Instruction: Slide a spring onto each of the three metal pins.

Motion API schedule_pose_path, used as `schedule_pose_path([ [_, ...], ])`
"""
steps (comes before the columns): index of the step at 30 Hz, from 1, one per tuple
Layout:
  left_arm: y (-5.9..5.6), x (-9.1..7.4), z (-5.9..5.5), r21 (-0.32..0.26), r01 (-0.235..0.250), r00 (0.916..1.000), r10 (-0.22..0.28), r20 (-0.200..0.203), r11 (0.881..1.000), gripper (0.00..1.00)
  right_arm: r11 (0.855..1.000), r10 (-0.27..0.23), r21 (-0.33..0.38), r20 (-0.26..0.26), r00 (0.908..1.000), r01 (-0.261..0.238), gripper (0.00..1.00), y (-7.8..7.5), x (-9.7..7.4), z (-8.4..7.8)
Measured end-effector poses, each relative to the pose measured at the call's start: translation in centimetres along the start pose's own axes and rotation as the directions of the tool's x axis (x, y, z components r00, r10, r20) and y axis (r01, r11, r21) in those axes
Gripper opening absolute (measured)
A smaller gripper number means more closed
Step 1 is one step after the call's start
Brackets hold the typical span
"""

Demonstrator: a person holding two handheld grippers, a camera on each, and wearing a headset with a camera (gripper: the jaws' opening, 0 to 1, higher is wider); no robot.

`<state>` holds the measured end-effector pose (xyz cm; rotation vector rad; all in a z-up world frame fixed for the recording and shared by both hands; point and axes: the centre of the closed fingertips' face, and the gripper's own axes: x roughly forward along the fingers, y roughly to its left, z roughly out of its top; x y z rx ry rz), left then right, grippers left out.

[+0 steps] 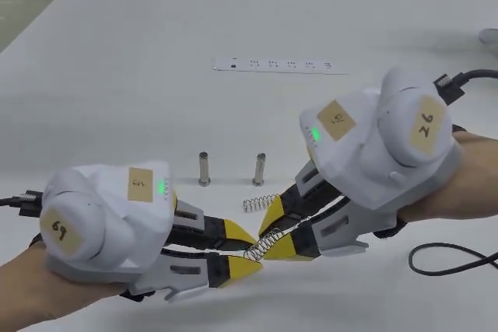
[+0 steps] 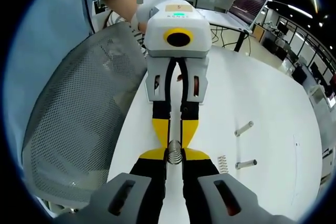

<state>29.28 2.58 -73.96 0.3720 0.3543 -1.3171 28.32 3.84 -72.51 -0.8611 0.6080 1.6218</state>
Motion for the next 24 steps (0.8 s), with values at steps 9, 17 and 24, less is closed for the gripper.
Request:
schedule_pose_path([
  [9,0.19,-0.02,-0.02,-0.017,-0.005,1.0,0.005,0.006,1.0,0.05,1.0,-0.001,0.005,-0.004,1.0,0.001,0.07,-0.12,-0.13,-0.13],
  [17,0.43,-0.21,-0.28,-0.037,-0.02,0.9998,0.02,0.009,0.999,0.23,1.0,-0.002,0.007,-0.01,0.9999,0.003,0.07,-0.1,-0.12,-0.36],
  [24,0.5,-0.36,-0.54,-0.053,-0.032,0.9995,0.032,0.006,0.998,0.34,1.0,-0.002,0.006,-0.013,0.9999,0.002,0.07,-0.15,-0.03,-0.41],
])
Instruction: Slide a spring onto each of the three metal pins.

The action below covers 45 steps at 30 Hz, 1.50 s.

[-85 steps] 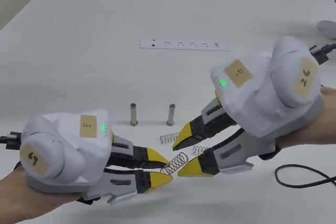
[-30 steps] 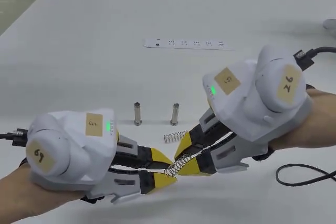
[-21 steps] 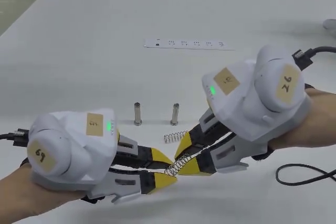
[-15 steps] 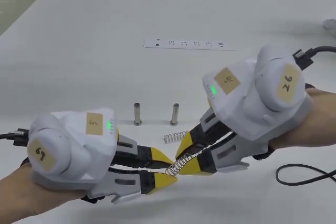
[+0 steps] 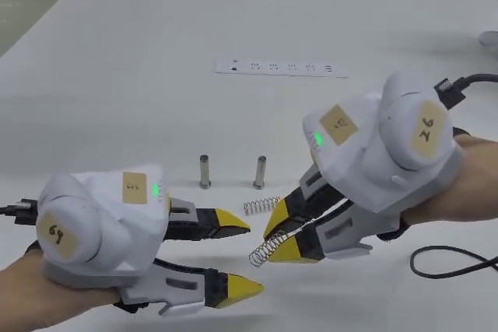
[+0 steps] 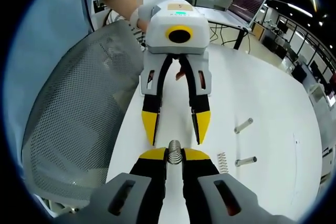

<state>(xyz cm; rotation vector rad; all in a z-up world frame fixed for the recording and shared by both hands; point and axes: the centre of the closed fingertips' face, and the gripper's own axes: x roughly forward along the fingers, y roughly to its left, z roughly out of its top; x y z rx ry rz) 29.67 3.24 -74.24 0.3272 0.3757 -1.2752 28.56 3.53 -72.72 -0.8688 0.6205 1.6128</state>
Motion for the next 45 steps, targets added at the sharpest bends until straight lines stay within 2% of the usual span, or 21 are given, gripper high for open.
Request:
schedule_pose_path([
  [4,0.2,-0.1,0.0,-0.03,-0.019,0.9998,0.019,0.01,0.999,0.46,1.0,0.001,0.0,-0.001,1.0,-0.001,0.07,0.0,0.0,0.0],
  [8,0.3,-0.4,-0.3,-0.044,-0.036,0.9993,0.036,0.012,0.998,0.52,1.0,0.0,0.001,-0.004,1.0,0.0,0.07,-0.1,0.0,-0.1],
  [11,0.4,-0.7,-0.2,-0.079,-0.046,0.9985,0.049,0.027,0.996,0.61,1.0,0.0,0.0,-0.003,1.0,0.0,0.07,-0.1,0.0,-0.1],
  [14,0.4,-0.8,-0.8,-0.11,-0.059,0.9981,0.06,0.013,0.992,0.71,1.0,0.0,-0.001,-0.007,1.0,0.0,0.07,-0.1,0.0,-0.2],
  [16,0.6,-1.0,-0.9,-0.106,-0.074,0.9969,0.076,0.016,0.992,0.75,1.0,0.001,0.0,-0.007,1.0,-0.001,0.07,-0.1,0.0,-0.2],
  [17,0.6,-1.1,-1.0,-0.133,-0.076,0.9968,0.079,0.017,0.988,0.77,1.0,0.001,0.001,-0.007,1.0,-0.001,0.07,-0.1,0.0,-0.2],
  [23,0.9,-1.4,-1.3,-0.142,-0.109,0.9935,0.113,0.017,0.984,0.88,1.0,0.004,-0.001,-0.007,1.0,-0.004,0.08,-0.1,0.1,-0.3],
  [27,1.3,-1.8,-1.6,-0.166,-0.137,0.9898,0.141,0.016,0.977,0.95,1.0,0.005,-0.001,-0.007,1.0,-0.005,0.08,-0.2,0.1,-0.3],
  [33,2.0,-2.6,-2.0,-0.187,-0.186,0.9815,0.191,0.012,0.965,0.98,1.0,0.01,-0.008,-0.01,0.9999,-0.01,0.08,-0.4,0.1,-0.4],
  [43,3.3,-4.9,-2.6,-0.239,-0.282,0.9557,0.294,0.014,0.929,0.98,0.999,0.025,-0.022,-0.011,0.9996,-0.025,0.08,-0.6,0.2,0.0],
  [45,3.5,-5.2,-2.7,-0.242,-0.292,0.9525,0.304,0.015,0.926,0.98,0.999,0.027,-0.023,-0.013,0.9996,-0.027,0.07,-0.7,0.2,0.0],
])
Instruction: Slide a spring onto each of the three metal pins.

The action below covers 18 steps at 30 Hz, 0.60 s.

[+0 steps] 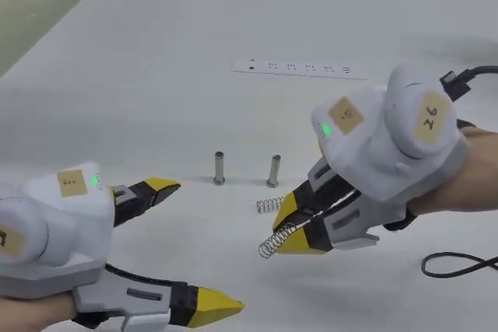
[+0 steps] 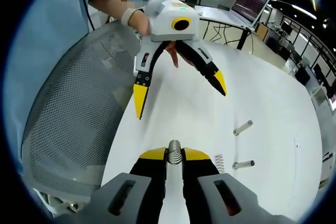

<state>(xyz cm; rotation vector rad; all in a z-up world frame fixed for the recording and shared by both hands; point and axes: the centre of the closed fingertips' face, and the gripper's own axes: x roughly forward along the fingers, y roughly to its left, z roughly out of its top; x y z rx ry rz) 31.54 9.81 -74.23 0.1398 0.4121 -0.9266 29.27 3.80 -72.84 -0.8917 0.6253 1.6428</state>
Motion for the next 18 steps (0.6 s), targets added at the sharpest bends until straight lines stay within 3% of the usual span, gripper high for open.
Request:
schedule_pose_path([
  [18,2.1,-2.1,-0.1,-0.023,-0.069,0.9973,0.07,0.023,0.997,0.97,1.0,0.009,-0.025,-0.042,0.9991,-0.01,0.07,-2.1,-0.5,0.4],
])
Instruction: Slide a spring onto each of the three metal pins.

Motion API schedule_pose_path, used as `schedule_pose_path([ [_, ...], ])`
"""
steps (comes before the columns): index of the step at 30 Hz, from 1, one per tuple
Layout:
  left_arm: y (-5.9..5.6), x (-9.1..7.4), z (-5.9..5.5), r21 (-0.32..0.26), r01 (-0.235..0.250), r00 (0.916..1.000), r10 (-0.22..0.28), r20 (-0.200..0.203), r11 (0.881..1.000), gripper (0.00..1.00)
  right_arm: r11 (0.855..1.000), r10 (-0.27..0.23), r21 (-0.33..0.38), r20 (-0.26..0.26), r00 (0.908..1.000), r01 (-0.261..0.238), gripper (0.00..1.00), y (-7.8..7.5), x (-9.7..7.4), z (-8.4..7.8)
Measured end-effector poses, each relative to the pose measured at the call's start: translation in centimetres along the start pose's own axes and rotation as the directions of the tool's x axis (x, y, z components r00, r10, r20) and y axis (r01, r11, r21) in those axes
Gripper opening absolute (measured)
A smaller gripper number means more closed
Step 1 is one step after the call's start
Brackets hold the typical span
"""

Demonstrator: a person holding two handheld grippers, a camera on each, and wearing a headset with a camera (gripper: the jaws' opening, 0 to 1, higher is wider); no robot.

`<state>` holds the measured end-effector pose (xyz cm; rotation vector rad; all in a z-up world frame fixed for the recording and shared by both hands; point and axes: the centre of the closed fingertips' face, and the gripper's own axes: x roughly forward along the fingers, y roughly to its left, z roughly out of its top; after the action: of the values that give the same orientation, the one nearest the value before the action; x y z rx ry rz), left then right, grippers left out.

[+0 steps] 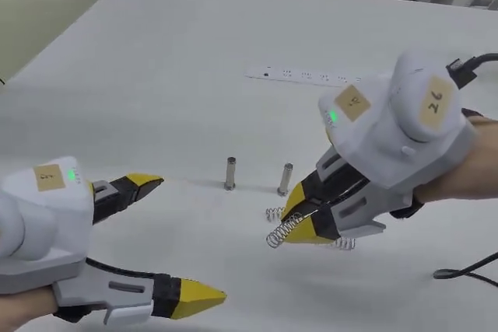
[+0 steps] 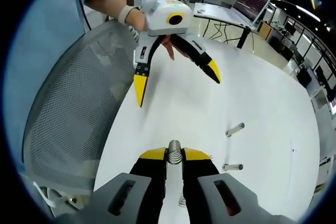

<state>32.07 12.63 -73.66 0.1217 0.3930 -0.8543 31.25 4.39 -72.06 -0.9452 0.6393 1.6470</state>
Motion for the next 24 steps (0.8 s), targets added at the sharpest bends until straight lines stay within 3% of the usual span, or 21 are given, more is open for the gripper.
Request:
schedule_pose_path([
  [14,0.9,-0.8,-0.3,0.001,-0.019,0.9998,0.019,0.002,1.0,0.96,0.999,-0.019,-0.035,-0.057,0.9982,0.017,0.07,-4.3,-0.4,0.9],
  [24,0.9,-0.6,-0.5,-0.004,-0.013,0.9999,0.013,0.006,1.0,0.95,0.996,-0.032,-0.084,-0.114,0.993,0.023,0.07,-8.5,-0.4,1.8],
])
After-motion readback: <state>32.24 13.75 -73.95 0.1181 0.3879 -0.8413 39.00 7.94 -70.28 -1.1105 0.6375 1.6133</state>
